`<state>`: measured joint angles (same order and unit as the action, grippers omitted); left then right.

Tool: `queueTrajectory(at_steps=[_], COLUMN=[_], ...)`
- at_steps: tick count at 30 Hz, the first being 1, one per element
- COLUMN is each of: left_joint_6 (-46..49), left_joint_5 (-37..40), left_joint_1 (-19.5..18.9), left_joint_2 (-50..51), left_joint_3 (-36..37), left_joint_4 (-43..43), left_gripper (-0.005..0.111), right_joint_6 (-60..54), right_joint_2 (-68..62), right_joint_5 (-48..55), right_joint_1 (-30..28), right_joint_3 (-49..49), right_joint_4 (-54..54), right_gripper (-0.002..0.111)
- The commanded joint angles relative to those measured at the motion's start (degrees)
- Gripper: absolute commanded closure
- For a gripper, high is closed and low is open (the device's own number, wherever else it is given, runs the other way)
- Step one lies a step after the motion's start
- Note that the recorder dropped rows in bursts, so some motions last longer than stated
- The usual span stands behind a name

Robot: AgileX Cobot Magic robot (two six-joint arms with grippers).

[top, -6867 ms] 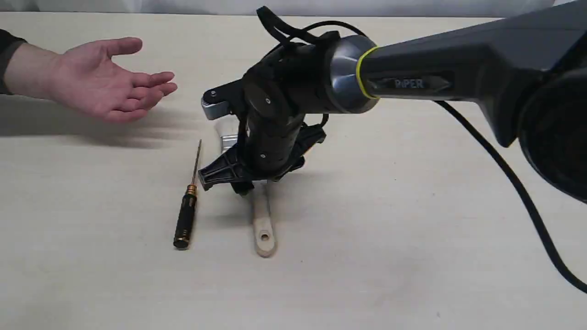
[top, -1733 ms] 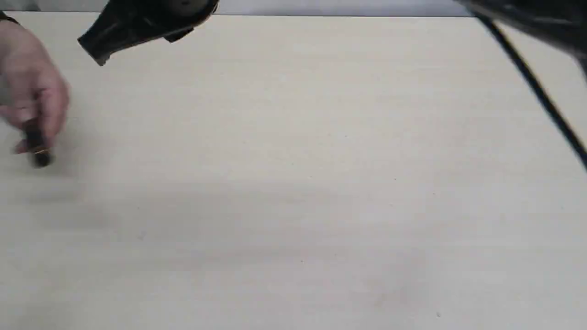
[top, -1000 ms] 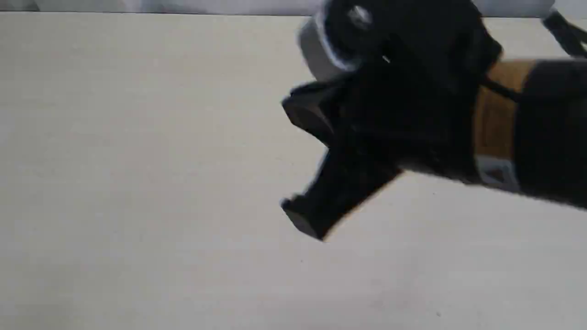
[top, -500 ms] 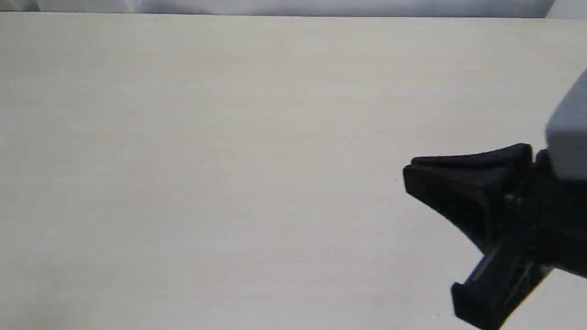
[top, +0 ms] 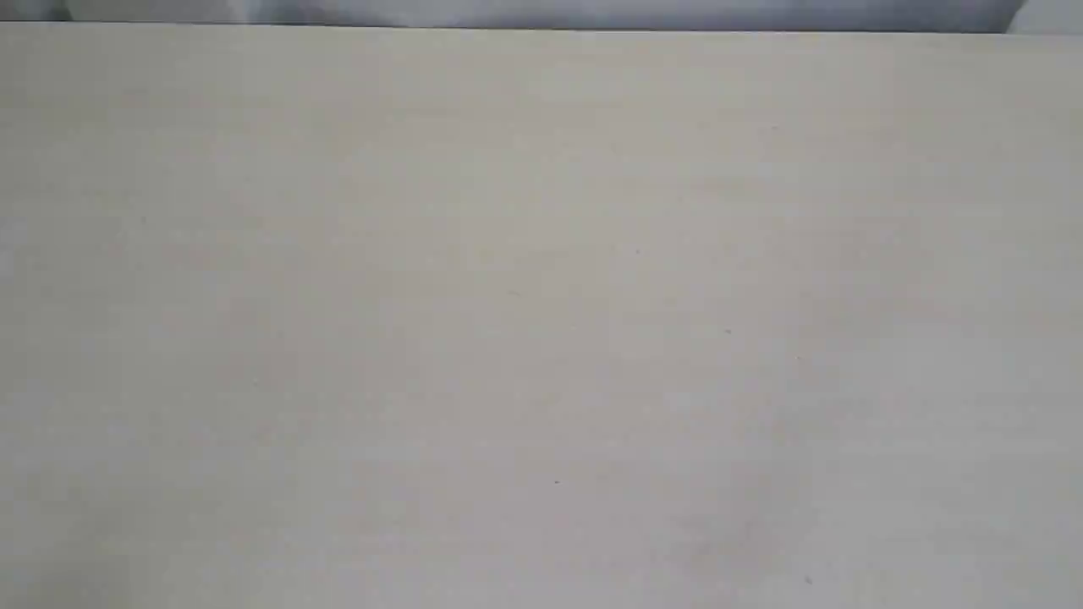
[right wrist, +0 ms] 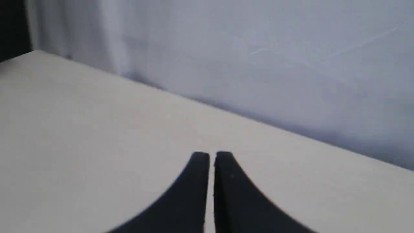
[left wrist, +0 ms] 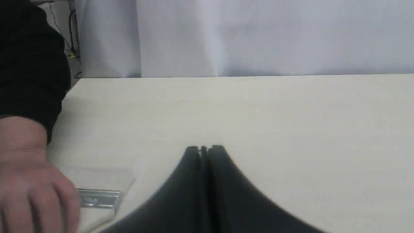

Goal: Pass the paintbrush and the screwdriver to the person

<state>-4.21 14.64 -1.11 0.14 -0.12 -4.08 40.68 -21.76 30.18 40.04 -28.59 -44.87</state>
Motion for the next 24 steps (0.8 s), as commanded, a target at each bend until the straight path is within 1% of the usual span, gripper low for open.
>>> queueTrajectory(at_steps=[1, 3, 5, 7, 10, 17, 24], left_joint_6=[-0.1, -0.1, -0.1, -0.1, -0.1, -0.1, -0.1], left_joint_5=[-0.3, -0.3, -0.3, -0.3, -0.3, -0.3, -0.3], left_joint_1=[0.5, 0.5, 0.5, 0.5, 0.5, 0.5, 0.5], left_joint_2=[-0.1, -0.1, -0.1, -0.1, -0.1, -0.1, -0.1], left_joint_3=[0.1, 0.1, 0.1, 0.1, 0.1, 0.1, 0.1], left_joint_4=[0.2, 0.2, 0.2, 0.2, 0.2, 0.2, 0.0], left_gripper=[0.107, 0.107, 0.107, 0.107, 0.107, 0.107, 0.107], right_joint_6=[-1.9, -2.5, -2.8, -4.5, -7.4, -9.8, -15.1], right_joint_2=[1.5, 1.6, 1.6, 1.6, 1.6, 1.6, 8.6], right_joint_5=[-6.9, -10.5, -11.9, -12.5, -12.0, -10.6, -12.5], right_joint_1=[-11.1, -18.7, -24.2, -28.7, -32.8, -31.9, -32.2], right_joint_3=[0.2, 0.2, 0.2, 0.2, 0.2, 0.8, 7.1], right_joint_4=[-0.4, 1.6, 4.0, 7.1, 8.4, 8.2, 8.1], right_gripper=[0.104, 0.104, 0.104, 0.104, 0.104, 0.104, 0.104])
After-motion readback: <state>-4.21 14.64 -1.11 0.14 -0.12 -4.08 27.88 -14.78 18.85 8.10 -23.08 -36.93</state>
